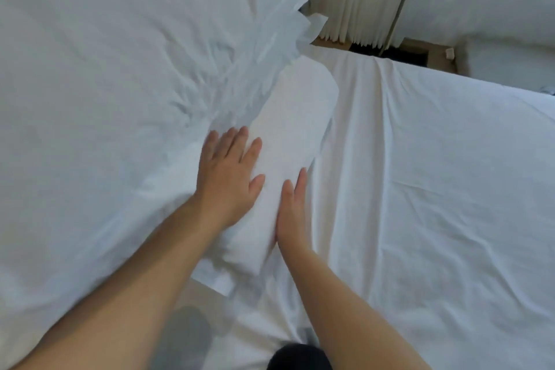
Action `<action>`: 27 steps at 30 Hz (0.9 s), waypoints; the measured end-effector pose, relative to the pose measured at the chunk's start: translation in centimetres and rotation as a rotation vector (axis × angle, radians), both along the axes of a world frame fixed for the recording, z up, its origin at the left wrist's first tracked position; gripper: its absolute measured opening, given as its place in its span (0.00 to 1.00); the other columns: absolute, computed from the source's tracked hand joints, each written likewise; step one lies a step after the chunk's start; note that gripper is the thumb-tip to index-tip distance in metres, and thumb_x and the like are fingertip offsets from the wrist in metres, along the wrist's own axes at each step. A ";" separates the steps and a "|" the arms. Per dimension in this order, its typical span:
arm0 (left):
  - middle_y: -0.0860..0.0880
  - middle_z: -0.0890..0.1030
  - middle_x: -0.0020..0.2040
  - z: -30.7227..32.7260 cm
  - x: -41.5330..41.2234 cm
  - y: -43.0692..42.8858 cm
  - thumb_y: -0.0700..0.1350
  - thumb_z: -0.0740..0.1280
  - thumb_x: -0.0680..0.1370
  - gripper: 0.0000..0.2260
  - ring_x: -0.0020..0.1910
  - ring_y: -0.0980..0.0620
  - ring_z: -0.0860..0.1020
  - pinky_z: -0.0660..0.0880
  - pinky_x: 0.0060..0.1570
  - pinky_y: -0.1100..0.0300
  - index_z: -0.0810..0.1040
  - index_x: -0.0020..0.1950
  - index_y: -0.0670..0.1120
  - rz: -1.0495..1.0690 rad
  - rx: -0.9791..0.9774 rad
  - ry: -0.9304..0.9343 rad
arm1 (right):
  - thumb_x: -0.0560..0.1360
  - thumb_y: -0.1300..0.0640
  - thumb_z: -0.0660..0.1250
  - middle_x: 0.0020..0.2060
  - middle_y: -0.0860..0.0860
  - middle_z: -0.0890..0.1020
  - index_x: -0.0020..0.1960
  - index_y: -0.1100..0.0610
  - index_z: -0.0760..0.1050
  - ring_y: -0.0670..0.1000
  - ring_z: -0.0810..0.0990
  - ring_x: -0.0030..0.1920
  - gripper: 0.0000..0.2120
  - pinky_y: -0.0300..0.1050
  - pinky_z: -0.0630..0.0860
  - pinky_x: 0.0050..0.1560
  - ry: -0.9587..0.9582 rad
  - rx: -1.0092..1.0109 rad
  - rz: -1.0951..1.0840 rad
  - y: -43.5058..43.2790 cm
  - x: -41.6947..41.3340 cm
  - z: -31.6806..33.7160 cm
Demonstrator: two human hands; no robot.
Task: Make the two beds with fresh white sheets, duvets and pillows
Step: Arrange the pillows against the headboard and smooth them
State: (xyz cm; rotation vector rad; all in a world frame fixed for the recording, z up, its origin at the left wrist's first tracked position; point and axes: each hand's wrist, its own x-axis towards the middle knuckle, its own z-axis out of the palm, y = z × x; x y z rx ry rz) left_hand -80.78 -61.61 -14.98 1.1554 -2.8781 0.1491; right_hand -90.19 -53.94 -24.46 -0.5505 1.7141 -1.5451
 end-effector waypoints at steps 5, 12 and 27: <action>0.47 0.51 0.80 -1.4 0.5 -1.6 0.59 0.44 0.76 0.33 0.79 0.51 0.49 0.44 0.74 0.59 0.53 0.79 0.46 -0.058 0.050 0.050 | 0.82 0.44 0.48 0.79 0.41 0.43 0.79 0.48 0.41 0.37 0.44 0.77 0.30 0.39 0.44 0.77 0.019 -0.163 0.014 -0.6 0.1 -2.6; 0.48 0.49 0.80 -1.4 0.0 -2.4 0.53 0.51 0.83 0.27 0.78 0.54 0.48 0.38 0.69 0.69 0.51 0.79 0.44 -0.048 0.145 0.082 | 0.82 0.45 0.46 0.76 0.37 0.40 0.79 0.48 0.38 0.39 0.37 0.76 0.29 0.48 0.38 0.77 0.121 -0.088 -0.011 -1.4 2.9 -2.9; 0.47 0.49 0.80 -3.6 -5.9 -7.4 0.53 0.51 0.83 0.27 0.78 0.56 0.47 0.40 0.73 0.64 0.51 0.80 0.42 -0.025 0.242 0.162 | 0.84 0.46 0.46 0.79 0.44 0.45 0.80 0.52 0.42 0.44 0.42 0.78 0.28 0.51 0.41 0.78 0.238 -0.044 -0.105 -8.4 -5.6 -3.1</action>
